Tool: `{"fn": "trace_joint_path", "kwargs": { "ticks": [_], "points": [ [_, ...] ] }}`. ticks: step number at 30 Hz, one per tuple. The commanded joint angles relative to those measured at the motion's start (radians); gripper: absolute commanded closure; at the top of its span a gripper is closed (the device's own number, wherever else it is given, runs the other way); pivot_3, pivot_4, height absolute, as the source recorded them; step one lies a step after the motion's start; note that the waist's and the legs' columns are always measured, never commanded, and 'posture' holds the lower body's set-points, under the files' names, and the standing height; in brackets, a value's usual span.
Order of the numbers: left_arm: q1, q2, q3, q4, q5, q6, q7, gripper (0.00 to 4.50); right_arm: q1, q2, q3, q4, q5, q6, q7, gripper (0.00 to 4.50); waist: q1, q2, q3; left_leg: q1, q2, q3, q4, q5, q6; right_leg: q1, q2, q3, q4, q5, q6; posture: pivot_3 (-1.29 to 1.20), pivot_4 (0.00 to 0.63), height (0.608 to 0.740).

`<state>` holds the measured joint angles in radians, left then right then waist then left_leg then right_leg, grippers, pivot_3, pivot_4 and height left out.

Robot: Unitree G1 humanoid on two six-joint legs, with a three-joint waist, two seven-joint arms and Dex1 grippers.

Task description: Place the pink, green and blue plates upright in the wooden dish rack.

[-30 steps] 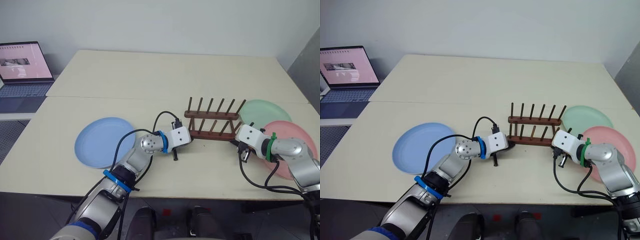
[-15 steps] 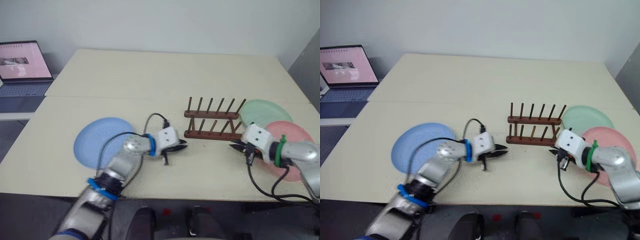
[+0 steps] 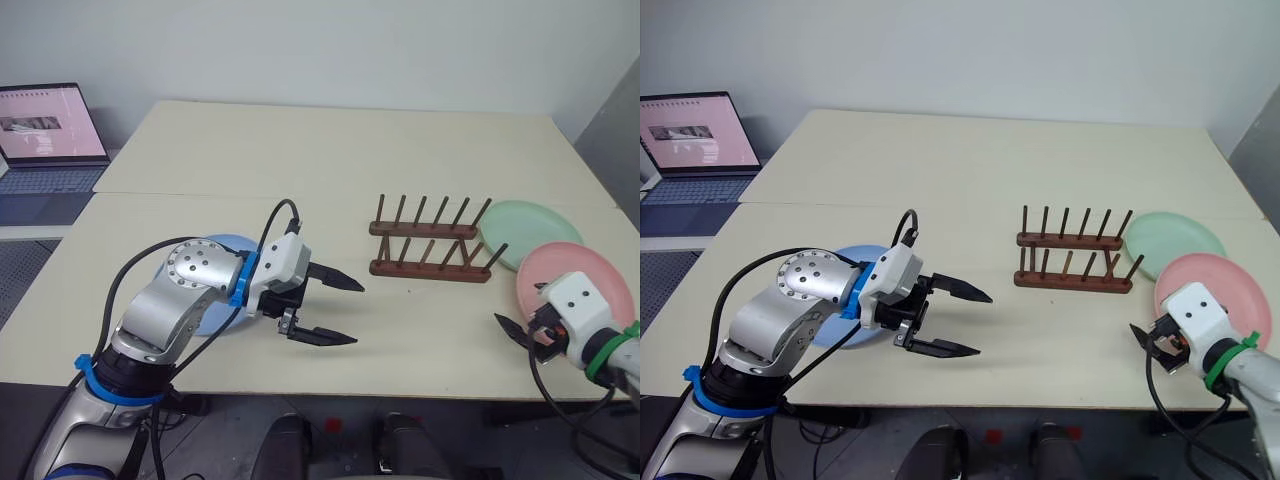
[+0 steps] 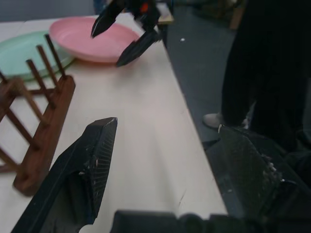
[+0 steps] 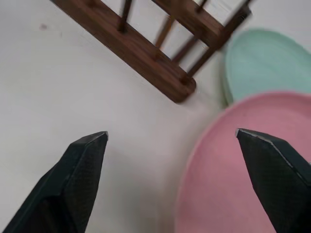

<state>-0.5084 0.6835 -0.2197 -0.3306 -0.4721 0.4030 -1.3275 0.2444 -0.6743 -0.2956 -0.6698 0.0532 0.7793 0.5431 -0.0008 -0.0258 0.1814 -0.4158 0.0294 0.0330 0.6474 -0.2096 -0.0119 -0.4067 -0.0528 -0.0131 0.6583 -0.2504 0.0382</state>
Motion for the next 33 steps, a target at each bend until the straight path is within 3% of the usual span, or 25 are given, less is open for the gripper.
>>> {"fn": "trace_joint_path", "kwargs": {
  "ticks": [1,5,8,19,25,29,33],
  "points": [
    [-0.026,-0.010,-0.002,-0.015,-0.010,-0.016,-0.009,0.86,-0.035,0.026,0.041,0.003,-0.080,0.004,-0.114,0.04,-0.001,0.000,0.000,0.000,0.000,0.000,0.000,0.000,0.000,0.000,0.001,0.000,0.000,0.000,0.000,0.00,0.150,0.740],
    [-0.039,-0.032,-0.009,-0.003,-0.004,-0.035,-0.010,0.86,-0.060,0.063,0.097,0.038,-0.127,0.021,-0.181,0.04,0.000,0.000,0.000,0.000,0.000,0.000,0.000,0.000,0.000,0.000,0.002,0.000,0.000,0.000,0.000,0.00,0.150,0.740],
    [-0.051,-0.055,-0.010,-0.002,-0.017,-0.034,-0.006,0.86,-0.066,0.084,0.094,0.050,-0.152,0.030,-0.221,0.60,0.000,0.000,0.000,-0.001,0.000,0.000,0.000,0.000,0.000,0.000,0.002,0.000,-0.001,0.000,0.000,0.00,0.150,0.740],
    [-0.051,-0.088,0.035,0.032,-0.064,-0.059,-0.004,0.86,-0.034,0.134,0.068,0.005,-0.176,0.055,-0.274,4.45,-0.001,0.000,0.000,0.000,0.000,0.000,0.000,0.000,0.000,0.000,0.002,0.000,-0.001,0.000,0.000,0.00,0.150,0.740],
    [-0.051,-0.099,0.062,0.052,-0.074,-0.060,0.010,0.86,-0.078,0.126,0.005,-0.075,-0.179,0.072,-0.275,4.45,-0.001,0.000,0.000,-0.001,0.000,0.000,0.000,0.000,0.000,0.000,0.002,0.000,-0.001,0.000,0.000,0.00,0.150,0.740],
    [-0.054,-0.089,0.083,0.065,-0.075,-0.055,0.022,0.86,-0.179,0.084,-0.072,-0.172,-0.155,0.154,-0.237,4.45,-0.002,0.000,0.000,-0.001,0.000,0.000,0.000,0.000,0.000,-0.001,0.002,0.000,0.000,0.000,0.000,0.00,0.150,0.740],
    [-0.062,-0.077,0.120,0.073,-0.083,-0.044,0.040,0.86,-0.349,-0.001,-0.171,-0.201,-0.029,0.170,-0.111,4.45,-0.001,0.000,0.000,-0.001,0.000,-0.001,-0.001,0.000,0.000,-0.001,0.002,0.000,-0.001,0.000,0.000,0.00,0.150,0.740]
  ]
}}
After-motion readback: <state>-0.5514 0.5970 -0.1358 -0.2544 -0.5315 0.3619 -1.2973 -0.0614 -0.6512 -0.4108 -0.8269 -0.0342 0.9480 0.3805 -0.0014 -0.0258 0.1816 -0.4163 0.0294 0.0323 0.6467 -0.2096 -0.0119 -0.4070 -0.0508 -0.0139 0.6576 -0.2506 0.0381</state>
